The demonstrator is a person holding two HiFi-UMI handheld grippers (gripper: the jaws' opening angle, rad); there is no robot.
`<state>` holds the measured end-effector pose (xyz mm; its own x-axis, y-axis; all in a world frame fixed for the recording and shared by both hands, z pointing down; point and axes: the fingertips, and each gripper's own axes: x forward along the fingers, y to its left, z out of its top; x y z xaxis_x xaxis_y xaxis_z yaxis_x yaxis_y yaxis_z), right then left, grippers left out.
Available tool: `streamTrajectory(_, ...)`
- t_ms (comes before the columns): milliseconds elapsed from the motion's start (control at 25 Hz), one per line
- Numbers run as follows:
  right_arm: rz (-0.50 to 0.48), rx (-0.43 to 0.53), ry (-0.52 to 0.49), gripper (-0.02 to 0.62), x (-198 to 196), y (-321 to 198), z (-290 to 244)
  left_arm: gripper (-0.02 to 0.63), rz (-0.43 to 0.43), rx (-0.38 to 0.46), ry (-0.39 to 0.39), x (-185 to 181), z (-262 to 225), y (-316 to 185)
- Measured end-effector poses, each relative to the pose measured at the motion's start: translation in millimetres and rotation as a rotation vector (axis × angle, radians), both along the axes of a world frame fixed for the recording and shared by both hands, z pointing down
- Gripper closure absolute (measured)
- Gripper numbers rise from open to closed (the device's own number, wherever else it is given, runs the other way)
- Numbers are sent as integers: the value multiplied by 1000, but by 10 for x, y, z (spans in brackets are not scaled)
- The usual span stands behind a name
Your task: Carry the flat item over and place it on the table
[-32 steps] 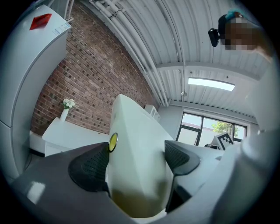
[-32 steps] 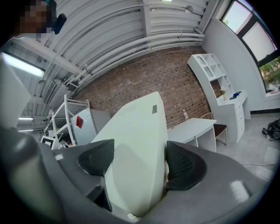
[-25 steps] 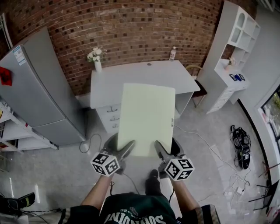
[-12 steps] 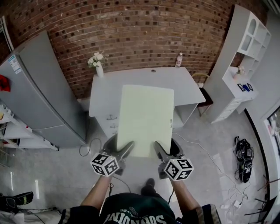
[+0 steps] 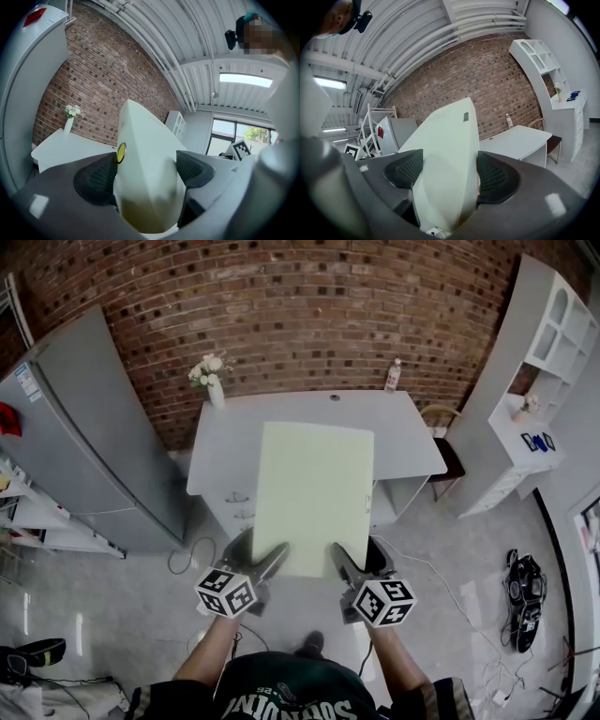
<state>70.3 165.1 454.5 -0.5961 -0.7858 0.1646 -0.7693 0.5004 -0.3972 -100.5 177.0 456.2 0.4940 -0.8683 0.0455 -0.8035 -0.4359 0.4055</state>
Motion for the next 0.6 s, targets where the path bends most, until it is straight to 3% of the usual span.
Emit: streamTrajectory(600,-65,4,-11,242,275,-460,32,201,-67,6,-8,282,13,-346)
